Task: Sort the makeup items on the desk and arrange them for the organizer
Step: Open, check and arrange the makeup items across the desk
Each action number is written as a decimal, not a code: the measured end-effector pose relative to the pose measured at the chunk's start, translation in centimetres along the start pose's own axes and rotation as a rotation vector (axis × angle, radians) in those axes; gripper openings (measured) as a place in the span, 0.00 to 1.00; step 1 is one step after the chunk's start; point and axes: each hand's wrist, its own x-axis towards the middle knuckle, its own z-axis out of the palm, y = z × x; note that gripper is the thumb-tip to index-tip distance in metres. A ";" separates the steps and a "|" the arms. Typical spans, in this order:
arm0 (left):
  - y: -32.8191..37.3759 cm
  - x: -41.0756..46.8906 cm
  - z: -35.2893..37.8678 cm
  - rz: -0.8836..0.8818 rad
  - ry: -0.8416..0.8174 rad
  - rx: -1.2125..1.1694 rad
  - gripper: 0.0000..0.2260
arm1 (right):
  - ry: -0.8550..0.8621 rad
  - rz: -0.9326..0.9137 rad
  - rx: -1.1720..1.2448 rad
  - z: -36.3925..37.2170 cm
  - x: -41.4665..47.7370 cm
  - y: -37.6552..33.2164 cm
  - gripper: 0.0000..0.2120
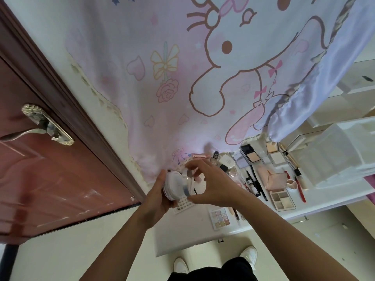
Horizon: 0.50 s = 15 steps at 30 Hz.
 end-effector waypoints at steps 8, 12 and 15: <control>0.2 -0.5 -1.4 -0.088 0.000 -0.391 0.34 | 0.164 0.090 0.302 0.9 -0.7 1.4 0.36; -0.8 -0.7 -2.8 -0.083 0.026 -0.485 0.27 | 0.175 0.158 0.312 2.6 -1.6 3.1 0.38; -1.9 -0.9 -3.8 -0.099 0.073 -0.474 0.24 | 0.126 0.288 0.286 5.0 -2.6 5.6 0.39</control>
